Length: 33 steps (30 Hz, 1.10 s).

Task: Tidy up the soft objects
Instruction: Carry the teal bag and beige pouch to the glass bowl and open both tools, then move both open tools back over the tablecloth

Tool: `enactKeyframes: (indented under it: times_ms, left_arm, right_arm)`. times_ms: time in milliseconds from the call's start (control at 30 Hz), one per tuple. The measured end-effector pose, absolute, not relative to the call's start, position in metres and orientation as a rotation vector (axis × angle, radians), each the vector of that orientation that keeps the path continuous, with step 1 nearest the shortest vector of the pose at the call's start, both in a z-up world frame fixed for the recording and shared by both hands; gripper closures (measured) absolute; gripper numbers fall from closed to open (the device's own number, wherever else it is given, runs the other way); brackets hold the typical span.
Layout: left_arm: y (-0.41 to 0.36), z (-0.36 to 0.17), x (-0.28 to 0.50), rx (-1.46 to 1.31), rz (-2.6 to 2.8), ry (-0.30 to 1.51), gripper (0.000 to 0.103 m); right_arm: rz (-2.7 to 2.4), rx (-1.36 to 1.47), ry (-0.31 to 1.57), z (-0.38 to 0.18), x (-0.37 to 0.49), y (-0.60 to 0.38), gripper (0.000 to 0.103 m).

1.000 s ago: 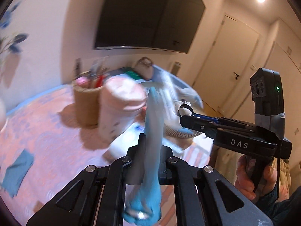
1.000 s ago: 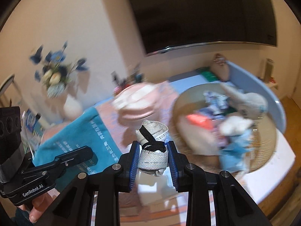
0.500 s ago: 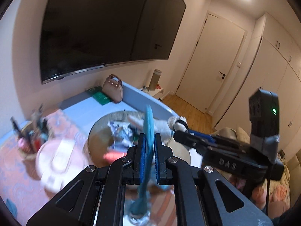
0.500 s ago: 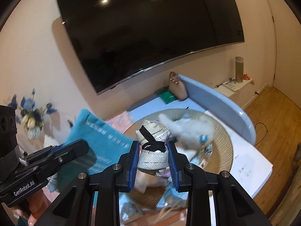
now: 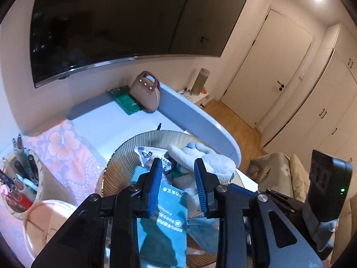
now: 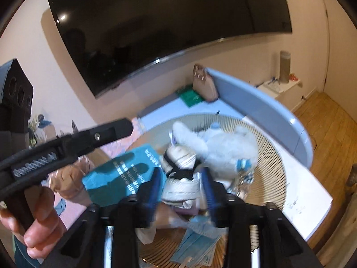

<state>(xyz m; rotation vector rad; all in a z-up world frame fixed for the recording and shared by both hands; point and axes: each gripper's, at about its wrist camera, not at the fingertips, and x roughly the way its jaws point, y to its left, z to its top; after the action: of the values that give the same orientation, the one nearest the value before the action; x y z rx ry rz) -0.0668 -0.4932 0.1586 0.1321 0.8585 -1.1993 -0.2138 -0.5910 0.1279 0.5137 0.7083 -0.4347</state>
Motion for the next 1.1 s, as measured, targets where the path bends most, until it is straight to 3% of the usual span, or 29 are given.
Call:
enactKeyframes:
  times_ms: [233, 300, 367, 400, 833, 1100]
  left_arm:
    - [-0.466, 0.178, -0.073, 0.104, -1.262, 0.853, 0.076]
    - [-0.453, 0.186, -0.078, 0.108, -1.266, 0.832, 0.066]
    - [-0.437, 0.193, -0.081, 0.09, -1.263, 0.807, 0.031]
    - [-0.428, 0.198, -0.082, 0.071, -1.263, 0.787, 0.027]
    - [-0.272, 0.236, -0.077, -0.014, -1.067, 0.63, 0.027]
    - [-0.149, 0.217, -0.046, -0.073, -0.824, 0.631, 0.027]
  right_arm:
    - [-0.439, 0.51, 0.655, 0.142, -0.226, -0.586, 0.031]
    - [-0.438, 0.509, 0.648, 0.146, -0.228, -0.582, 0.031]
    - [-0.435, 0.505, 0.646, 0.149, -0.228, -0.577, 0.031]
    - [-0.432, 0.505, 0.645, 0.15, -0.228, -0.575, 0.031]
    - [-0.298, 0.399, 0.636, 0.173, -0.203, -0.499, 0.031]
    - [-0.16, 0.276, 0.679, 0.171, -0.169, -0.421, 0.031]
